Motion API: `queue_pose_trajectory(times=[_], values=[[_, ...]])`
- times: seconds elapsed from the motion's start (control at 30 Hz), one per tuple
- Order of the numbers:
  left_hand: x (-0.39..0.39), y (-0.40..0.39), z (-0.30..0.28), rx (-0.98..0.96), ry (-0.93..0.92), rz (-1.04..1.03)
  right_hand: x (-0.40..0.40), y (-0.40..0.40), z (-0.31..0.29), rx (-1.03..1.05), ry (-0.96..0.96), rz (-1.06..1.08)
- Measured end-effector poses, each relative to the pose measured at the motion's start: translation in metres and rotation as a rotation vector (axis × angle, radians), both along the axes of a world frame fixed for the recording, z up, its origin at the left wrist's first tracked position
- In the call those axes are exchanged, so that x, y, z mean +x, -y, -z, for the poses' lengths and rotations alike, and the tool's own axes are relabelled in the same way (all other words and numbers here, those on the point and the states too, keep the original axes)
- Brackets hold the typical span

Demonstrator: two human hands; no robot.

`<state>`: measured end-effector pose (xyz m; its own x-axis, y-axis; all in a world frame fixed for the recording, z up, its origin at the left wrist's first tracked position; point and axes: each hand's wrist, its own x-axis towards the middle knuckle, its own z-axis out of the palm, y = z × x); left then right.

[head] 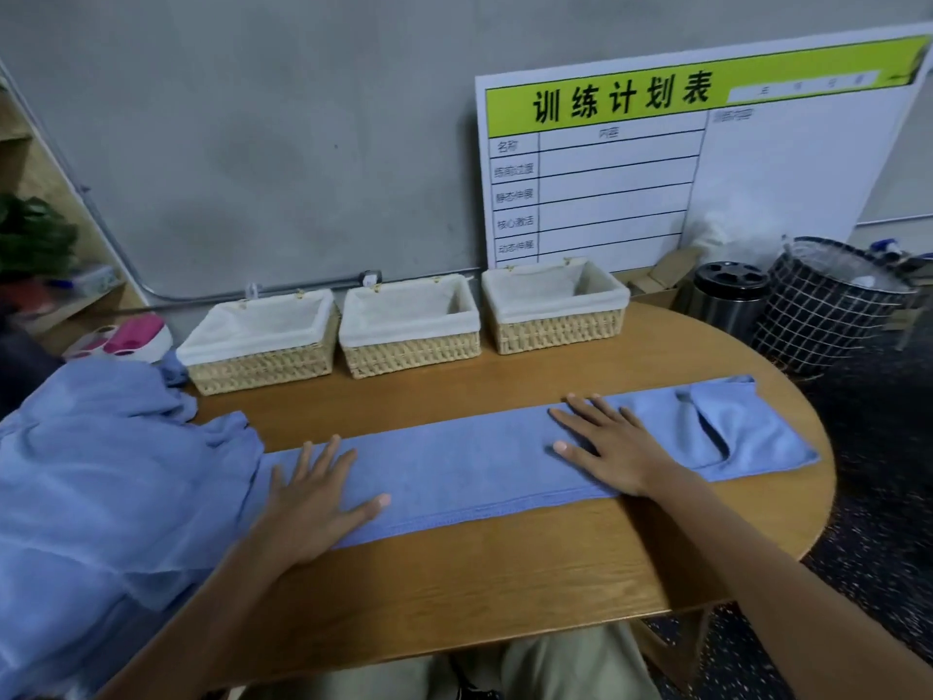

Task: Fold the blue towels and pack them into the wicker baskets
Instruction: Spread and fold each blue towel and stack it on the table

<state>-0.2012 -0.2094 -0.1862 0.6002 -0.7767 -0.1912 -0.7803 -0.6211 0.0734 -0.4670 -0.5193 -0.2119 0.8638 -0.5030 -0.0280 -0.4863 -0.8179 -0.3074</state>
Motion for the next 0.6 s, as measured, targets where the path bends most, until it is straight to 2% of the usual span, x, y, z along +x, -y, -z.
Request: queue_pose_trajectory(times=[0.07, 0.13, 0.2, 0.37, 0.43, 0.6], values=[[-0.028, 0.032, -0.013, -0.084, 0.065, 0.081, -0.003, 0.007, -0.005, 0.049, 0.114, 0.003], [-0.064, 0.078, -0.023, -0.218, 0.070, 0.207, -0.013, 0.018, -0.012, 0.006, 0.166, 0.012], [-0.101, 0.129, -0.028, -0.280, 0.059, 0.346, -0.031, 0.034, -0.018, -0.081, 0.128, 0.043], [-0.169, 0.228, -0.026, -0.274, 0.037, 0.588, -0.090, 0.089, -0.026, -0.186, 0.085, 0.208], [-0.187, 0.251, -0.016, -0.289, 0.021, 0.647, -0.111, 0.108, -0.024, -0.186, 0.091, 0.228], [-0.221, 0.285, 0.010, -0.369, -0.025, 0.667, -0.142, 0.126, -0.018, -0.131, 0.321, 0.210]])
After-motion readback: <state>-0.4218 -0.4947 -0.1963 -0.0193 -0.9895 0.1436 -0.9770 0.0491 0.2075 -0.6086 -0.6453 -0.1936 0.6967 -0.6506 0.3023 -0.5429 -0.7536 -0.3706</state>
